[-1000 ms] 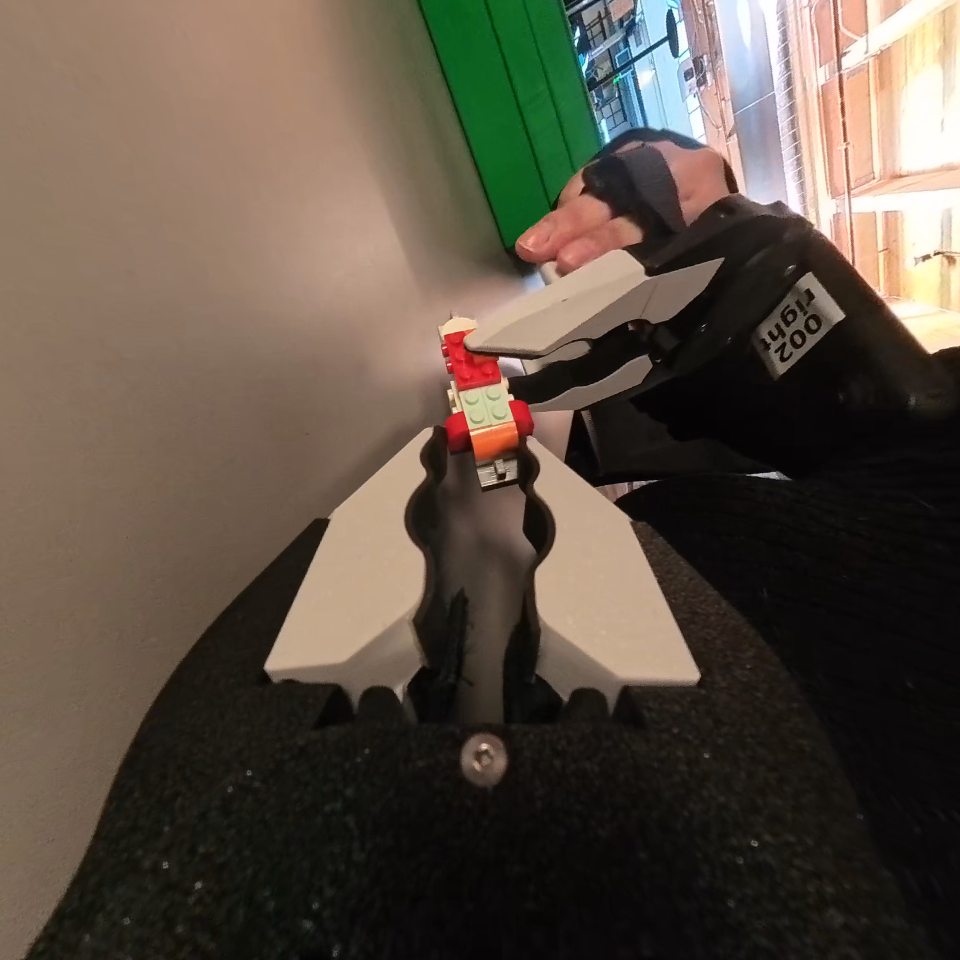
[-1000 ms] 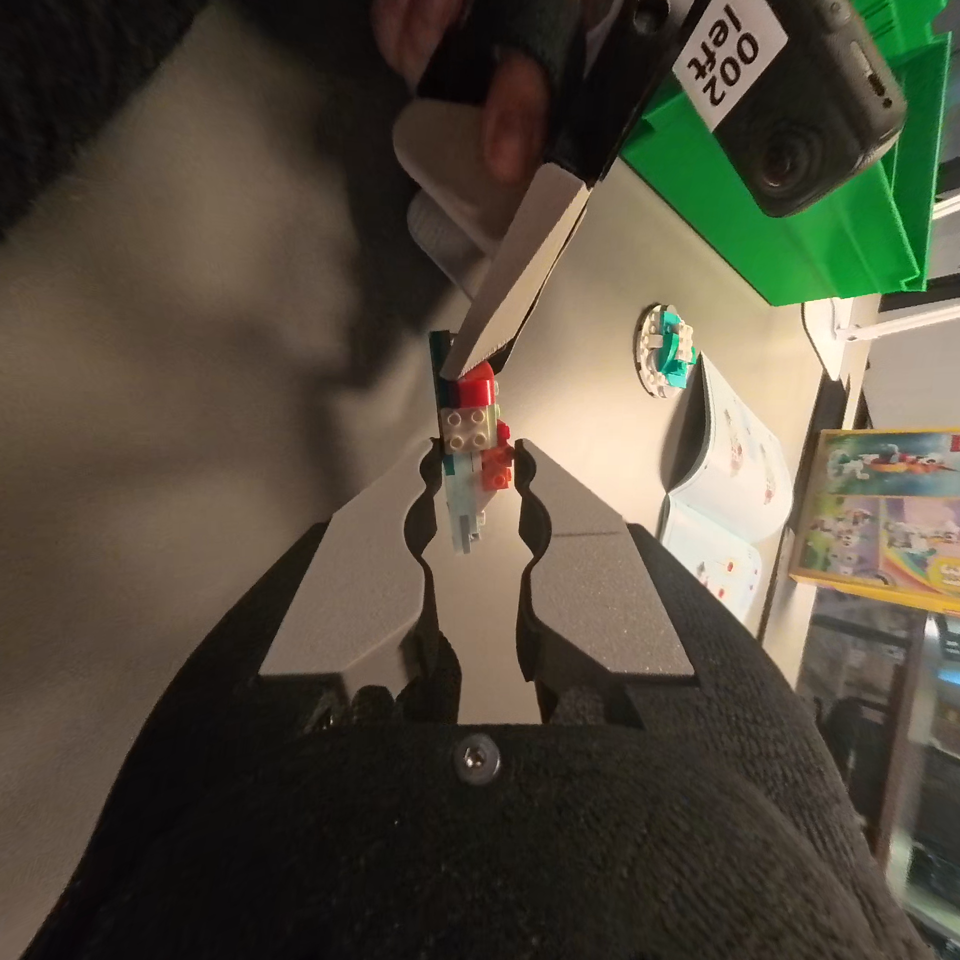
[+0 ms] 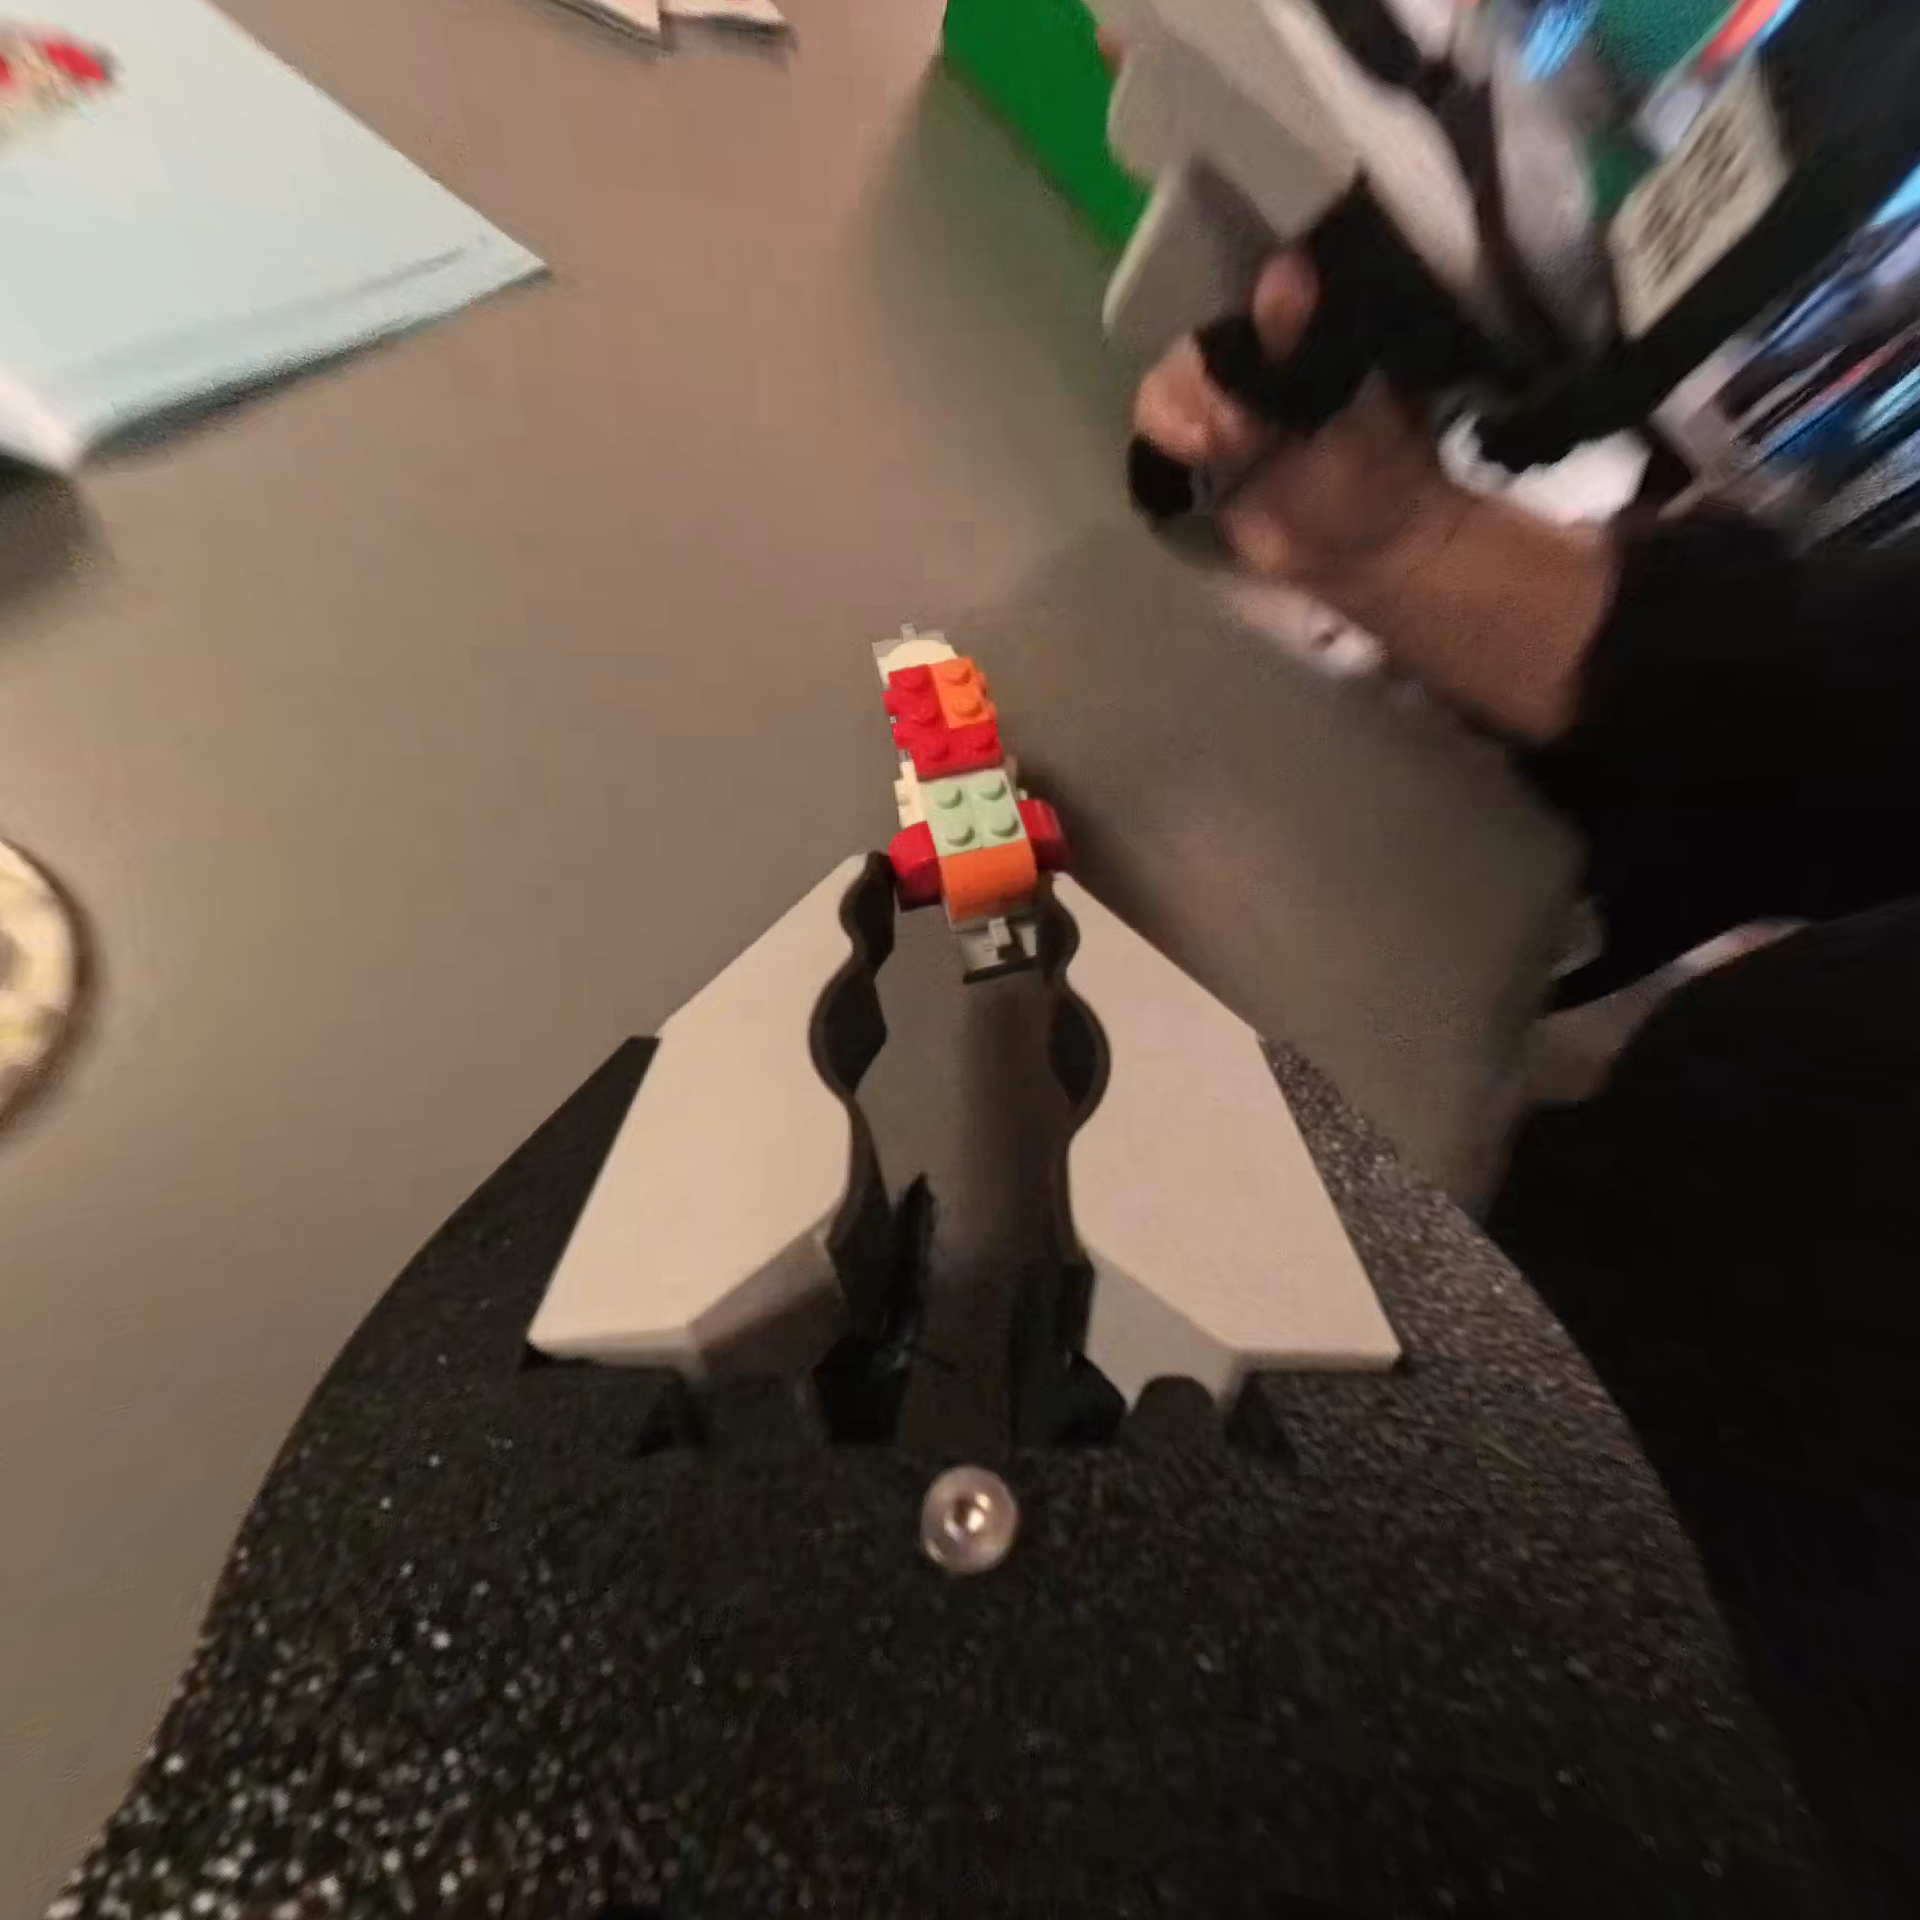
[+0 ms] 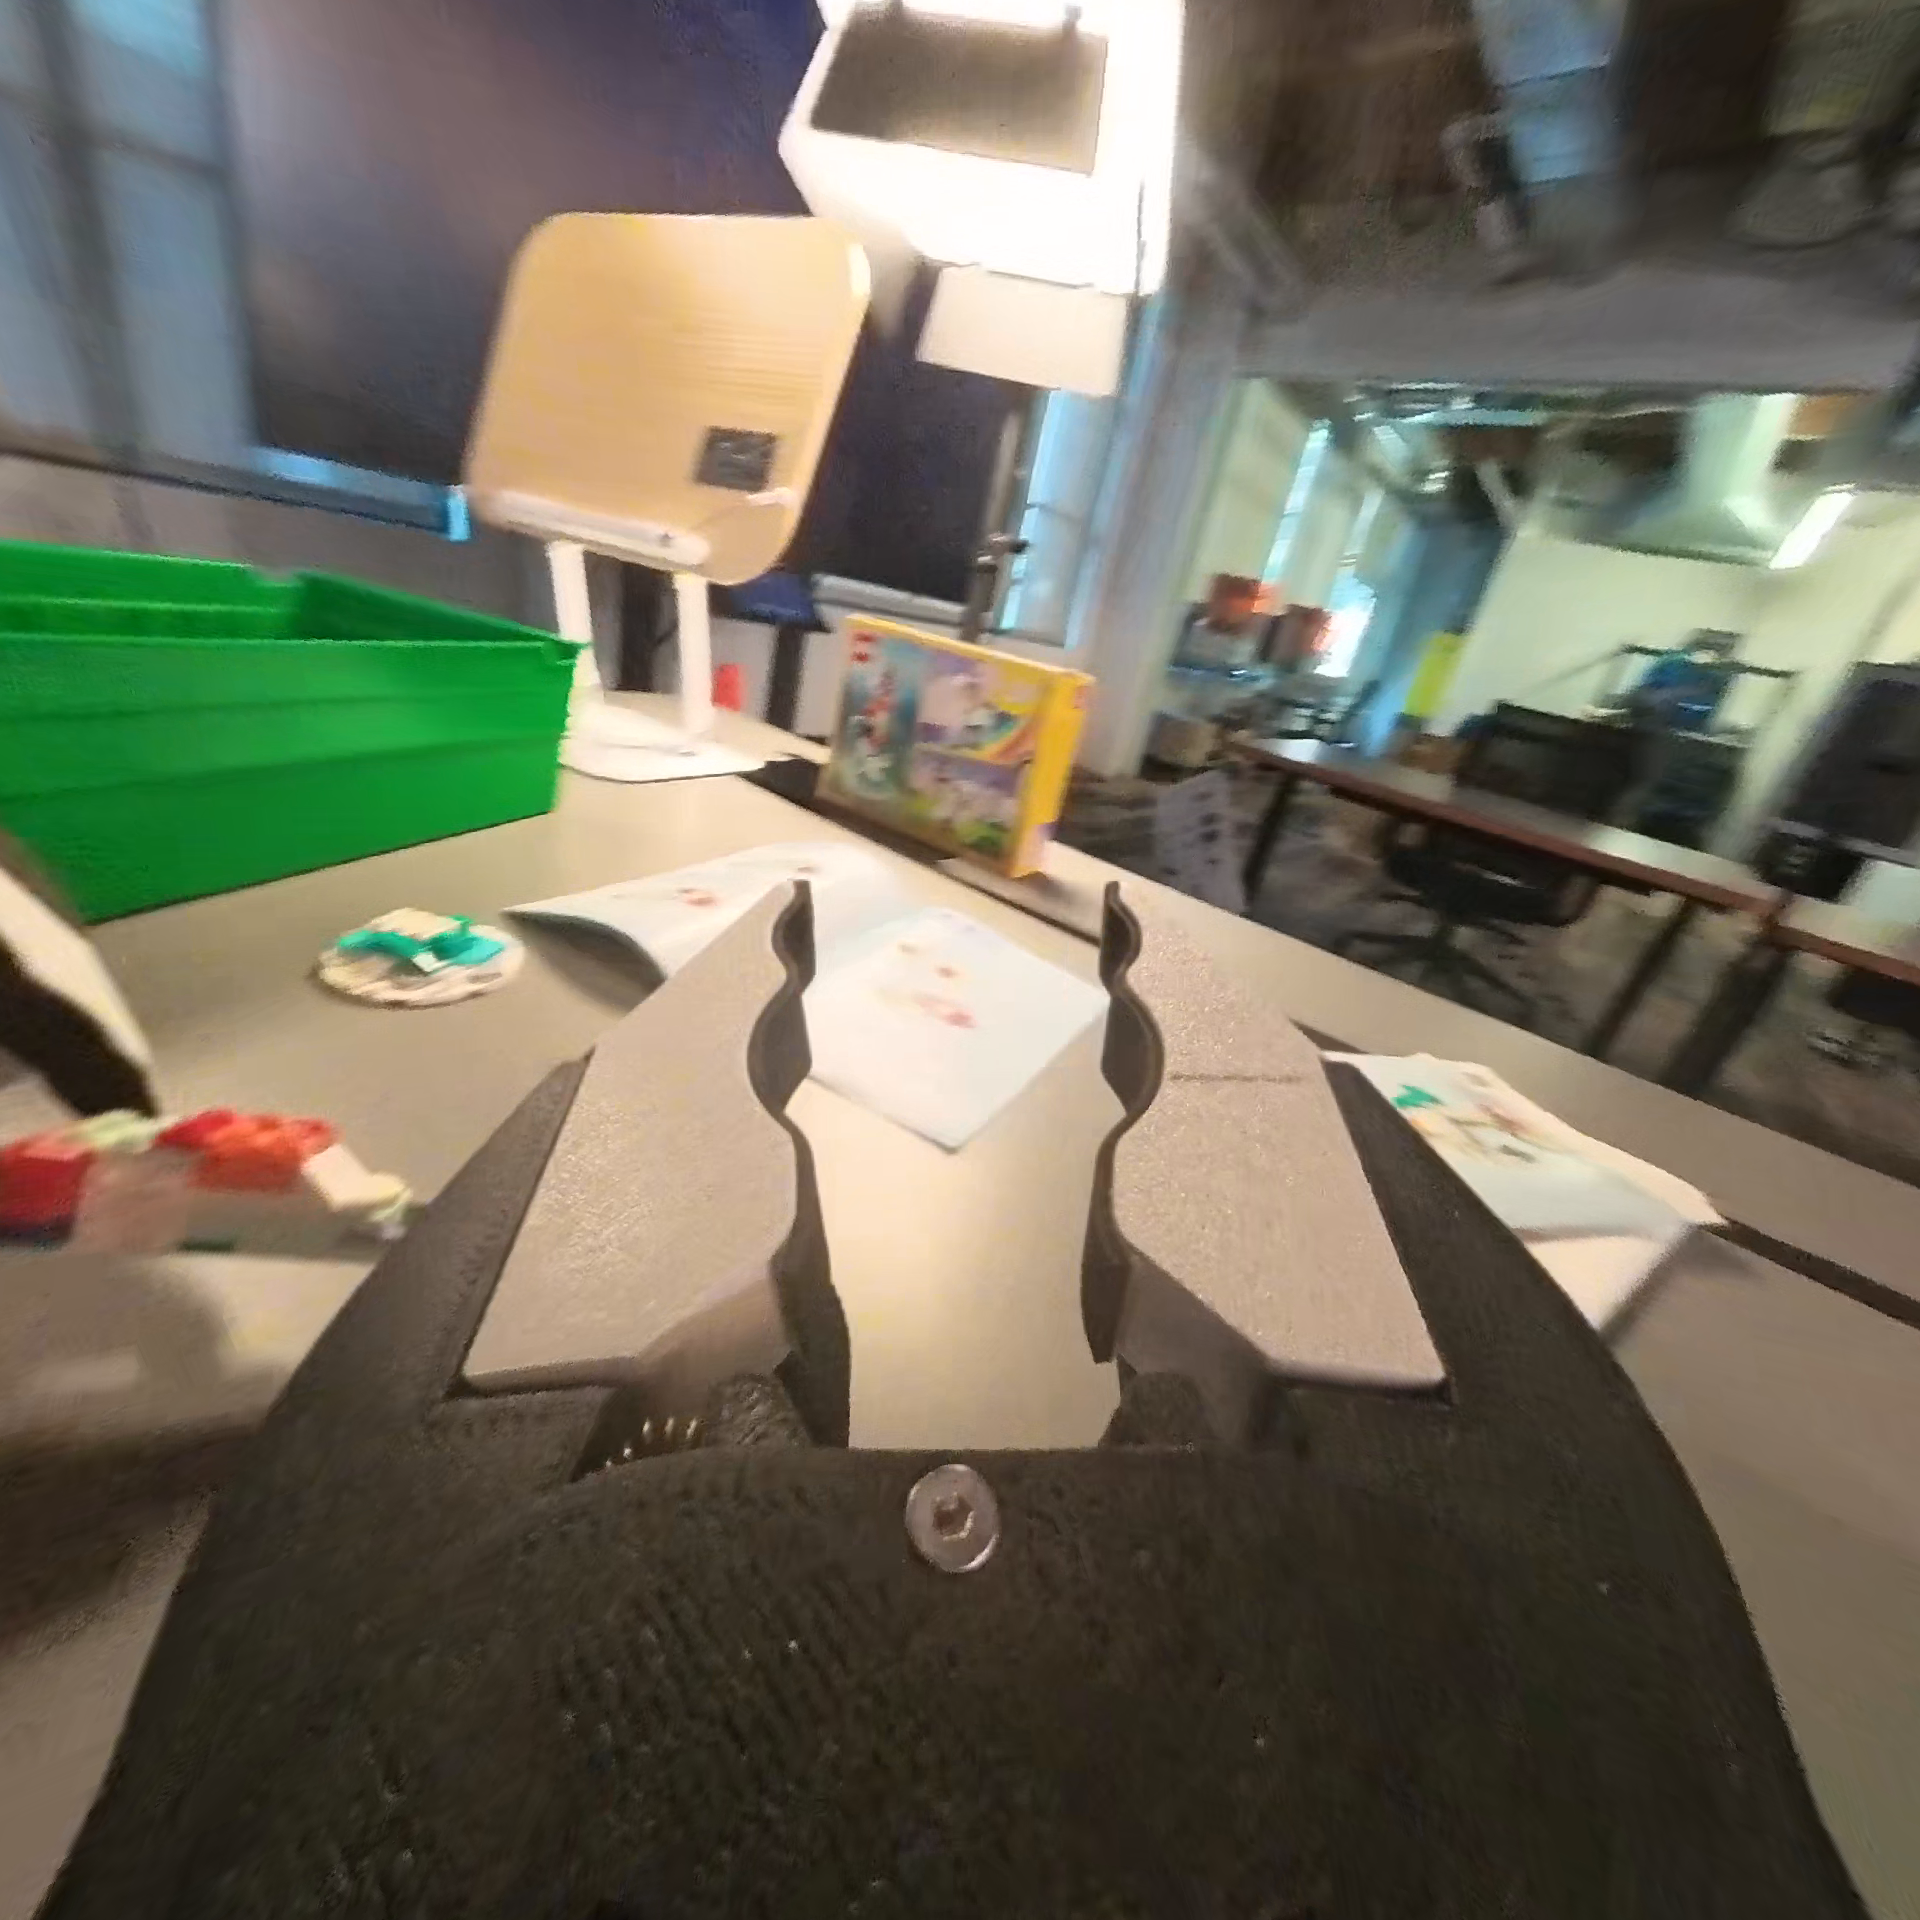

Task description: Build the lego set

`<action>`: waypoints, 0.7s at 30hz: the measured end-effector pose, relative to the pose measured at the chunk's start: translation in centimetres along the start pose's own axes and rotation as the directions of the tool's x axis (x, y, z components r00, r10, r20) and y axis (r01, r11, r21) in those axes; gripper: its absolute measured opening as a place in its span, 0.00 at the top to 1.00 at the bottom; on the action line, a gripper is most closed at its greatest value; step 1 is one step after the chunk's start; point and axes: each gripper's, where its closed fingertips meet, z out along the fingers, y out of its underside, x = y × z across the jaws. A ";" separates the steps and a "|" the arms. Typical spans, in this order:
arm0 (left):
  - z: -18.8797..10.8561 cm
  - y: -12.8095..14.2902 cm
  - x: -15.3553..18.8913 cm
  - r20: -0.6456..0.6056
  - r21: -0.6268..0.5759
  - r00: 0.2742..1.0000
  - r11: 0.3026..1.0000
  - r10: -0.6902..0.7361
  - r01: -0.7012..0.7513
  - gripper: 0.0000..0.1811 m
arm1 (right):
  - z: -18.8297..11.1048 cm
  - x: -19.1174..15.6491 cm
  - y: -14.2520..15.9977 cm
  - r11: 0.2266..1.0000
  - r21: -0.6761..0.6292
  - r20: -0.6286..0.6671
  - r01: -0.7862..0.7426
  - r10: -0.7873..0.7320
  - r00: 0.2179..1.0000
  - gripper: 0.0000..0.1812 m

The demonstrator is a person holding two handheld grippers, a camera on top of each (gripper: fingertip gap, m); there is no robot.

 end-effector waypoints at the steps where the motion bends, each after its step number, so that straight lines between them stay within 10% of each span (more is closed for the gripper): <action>1: 0.2 0.1 -0.6 0.048 -0.044 0.995 0.995 0.093 -0.091 0.86 | 0.2 0.7 0.2 1.000 0.009 -0.039 -0.007 0.007 0.999 0.70; 11: 2.9 1.1 -1.3 0.048 -0.297 0.856 0.826 0.515 -0.480 0.86 | 0.1 2.9 0.3 0.998 0.064 -0.134 -0.017 0.026 0.991 0.72; 21: 2.2 -1.6 -2.1 0.083 -0.152 0.922 0.919 0.379 -0.364 0.67 | -0.4 2.8 -0.6 0.993 0.117 -0.133 0.010 0.006 0.991 0.72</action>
